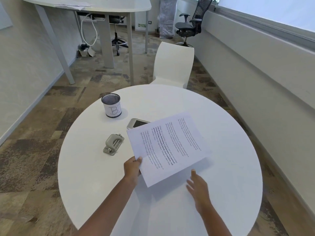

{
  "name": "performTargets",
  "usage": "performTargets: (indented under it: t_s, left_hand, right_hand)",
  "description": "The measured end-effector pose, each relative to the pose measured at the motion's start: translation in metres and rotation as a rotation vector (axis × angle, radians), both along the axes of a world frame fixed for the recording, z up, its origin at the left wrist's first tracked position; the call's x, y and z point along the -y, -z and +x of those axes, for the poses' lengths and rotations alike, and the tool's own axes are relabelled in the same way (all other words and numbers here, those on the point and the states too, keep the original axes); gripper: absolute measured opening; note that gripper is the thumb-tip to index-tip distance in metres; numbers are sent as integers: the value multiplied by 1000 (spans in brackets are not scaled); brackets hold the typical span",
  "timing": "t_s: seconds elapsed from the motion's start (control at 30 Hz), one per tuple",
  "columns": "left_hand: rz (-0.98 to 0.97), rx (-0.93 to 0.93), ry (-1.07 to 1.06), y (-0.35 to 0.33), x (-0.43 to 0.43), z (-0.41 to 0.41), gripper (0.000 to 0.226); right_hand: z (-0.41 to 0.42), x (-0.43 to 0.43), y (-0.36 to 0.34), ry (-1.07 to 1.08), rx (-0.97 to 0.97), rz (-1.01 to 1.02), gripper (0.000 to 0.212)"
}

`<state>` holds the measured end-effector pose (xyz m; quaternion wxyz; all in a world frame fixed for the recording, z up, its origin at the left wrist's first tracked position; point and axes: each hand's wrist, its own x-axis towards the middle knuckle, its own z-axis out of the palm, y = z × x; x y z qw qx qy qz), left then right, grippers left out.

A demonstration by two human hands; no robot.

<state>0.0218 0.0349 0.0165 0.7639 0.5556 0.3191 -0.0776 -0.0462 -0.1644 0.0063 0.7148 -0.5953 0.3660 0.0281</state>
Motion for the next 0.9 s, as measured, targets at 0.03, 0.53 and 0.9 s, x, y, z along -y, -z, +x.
performTargets:
  t_s: [0.03, 0.53, 0.9]
  left_hand:
    - [-21, -7, -8, 0, 5, -5, 13]
    - [-205, -38, 112, 5, 39, -57, 14]
    - [-4, 35, 64, -1, 2, -40, 21]
  right_hand:
    - [-1, -3, -3, -11, 25, 117, 51]
    - [-4, 7, -4, 109, 98, 59, 24]
    - [-24, 49, -3, -96, 63, 17, 29]
